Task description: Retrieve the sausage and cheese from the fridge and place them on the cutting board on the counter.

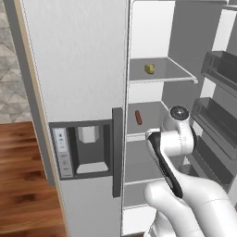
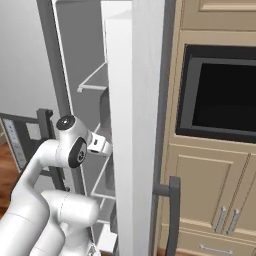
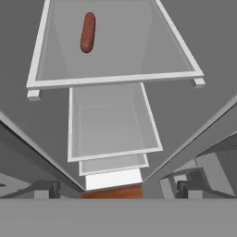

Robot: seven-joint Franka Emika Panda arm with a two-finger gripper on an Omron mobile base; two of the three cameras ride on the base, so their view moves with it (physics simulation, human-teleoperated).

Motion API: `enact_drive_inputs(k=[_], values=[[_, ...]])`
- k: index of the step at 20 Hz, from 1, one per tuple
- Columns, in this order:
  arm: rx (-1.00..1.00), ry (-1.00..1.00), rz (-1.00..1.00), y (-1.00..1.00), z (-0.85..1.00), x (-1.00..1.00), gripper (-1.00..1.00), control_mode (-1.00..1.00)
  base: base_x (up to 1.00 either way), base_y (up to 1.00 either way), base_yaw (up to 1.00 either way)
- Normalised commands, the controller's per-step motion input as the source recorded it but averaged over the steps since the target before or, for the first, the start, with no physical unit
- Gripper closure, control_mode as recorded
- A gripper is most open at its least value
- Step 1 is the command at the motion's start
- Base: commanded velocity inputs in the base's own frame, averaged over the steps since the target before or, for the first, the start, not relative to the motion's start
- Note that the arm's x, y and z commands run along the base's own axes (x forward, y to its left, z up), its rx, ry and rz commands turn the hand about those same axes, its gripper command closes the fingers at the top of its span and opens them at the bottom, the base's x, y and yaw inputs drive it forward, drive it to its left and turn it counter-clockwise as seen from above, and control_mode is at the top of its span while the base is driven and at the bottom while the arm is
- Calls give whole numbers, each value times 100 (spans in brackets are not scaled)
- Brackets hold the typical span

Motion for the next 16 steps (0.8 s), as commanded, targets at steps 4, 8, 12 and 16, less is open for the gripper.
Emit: enact_drive_inputs(k=[4,8,12,16], values=[[0,0,0,0,0,0,-100,100,31,-19,9],[0,0,0,0,0,0,-100,100,35,-10,3],[0,0,0,0,0,0,-100,100,0,0,0],[0,0,0,0,0,0,-100,100,0,0,0]])
